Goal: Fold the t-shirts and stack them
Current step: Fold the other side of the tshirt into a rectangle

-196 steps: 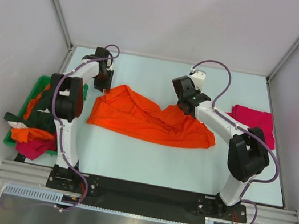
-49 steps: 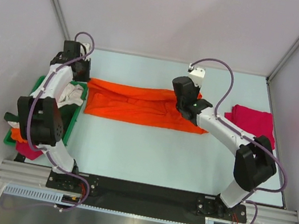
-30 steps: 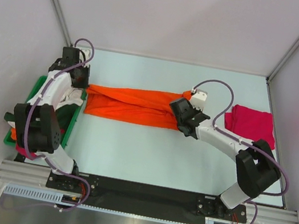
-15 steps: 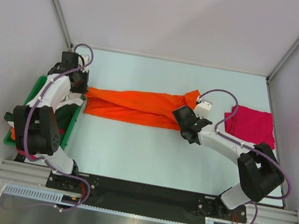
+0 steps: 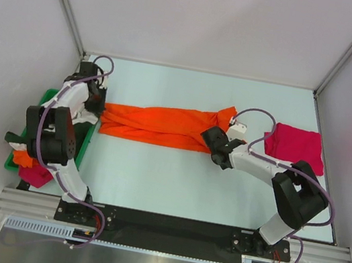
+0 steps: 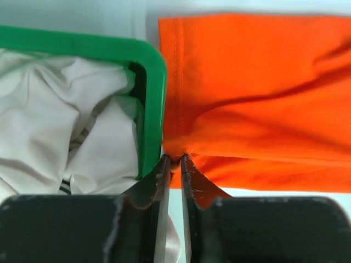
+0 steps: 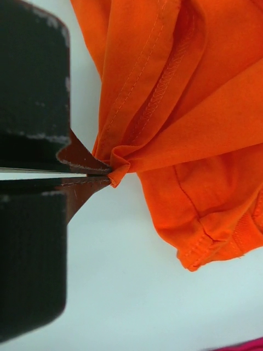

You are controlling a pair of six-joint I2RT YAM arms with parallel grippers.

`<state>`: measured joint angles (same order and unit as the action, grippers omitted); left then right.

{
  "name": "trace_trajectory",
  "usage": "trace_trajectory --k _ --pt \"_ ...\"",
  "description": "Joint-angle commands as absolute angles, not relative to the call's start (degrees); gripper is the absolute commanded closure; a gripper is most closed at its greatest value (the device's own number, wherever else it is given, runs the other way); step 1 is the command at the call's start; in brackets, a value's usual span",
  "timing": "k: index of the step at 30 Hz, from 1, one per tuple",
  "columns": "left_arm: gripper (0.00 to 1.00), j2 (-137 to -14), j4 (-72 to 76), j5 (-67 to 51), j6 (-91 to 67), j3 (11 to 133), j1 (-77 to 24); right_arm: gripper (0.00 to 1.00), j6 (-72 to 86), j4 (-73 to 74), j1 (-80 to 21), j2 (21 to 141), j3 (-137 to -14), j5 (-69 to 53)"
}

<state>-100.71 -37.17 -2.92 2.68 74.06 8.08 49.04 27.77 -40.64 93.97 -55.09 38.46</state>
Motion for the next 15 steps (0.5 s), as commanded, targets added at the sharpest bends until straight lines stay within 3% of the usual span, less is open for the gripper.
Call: trace_trajectory --k 1,5,7,9,10,13,15 --pt "0.78 -101.95 -37.62 -3.60 3.25 78.40 8.44 1.00 51.68 31.11 -40.96 95.45 -56.86 37.53" --pt "0.46 -101.43 -37.44 -5.36 3.34 78.92 8.35 1.00 51.86 32.00 -41.13 95.98 -57.66 37.18" --pt "0.39 -100.47 -37.18 -6.76 3.08 79.45 8.35 0.95 50.98 29.45 -41.31 94.75 -57.13 37.62" --pt "0.31 -99.76 -37.00 -8.52 2.99 80.15 8.35 0.78 48.09 25.69 -40.87 92.91 -57.48 37.70" --pt "0.29 -99.41 -36.83 -9.92 2.38 81.29 8.35 0.58 47.03 24.62 -40.52 92.55 -58.09 37.97" --pt "0.26 -99.31 -36.74 -12.03 0.89 84.37 8.35 0.36 42.46 22.68 -38.50 92.90 -62.99 38.23" --pt "0.26 -100.89 -36.65 -13.44 0.35 86.91 8.17 0.30 39.48 21.98 -36.93 94.38 -65.99 38.41"
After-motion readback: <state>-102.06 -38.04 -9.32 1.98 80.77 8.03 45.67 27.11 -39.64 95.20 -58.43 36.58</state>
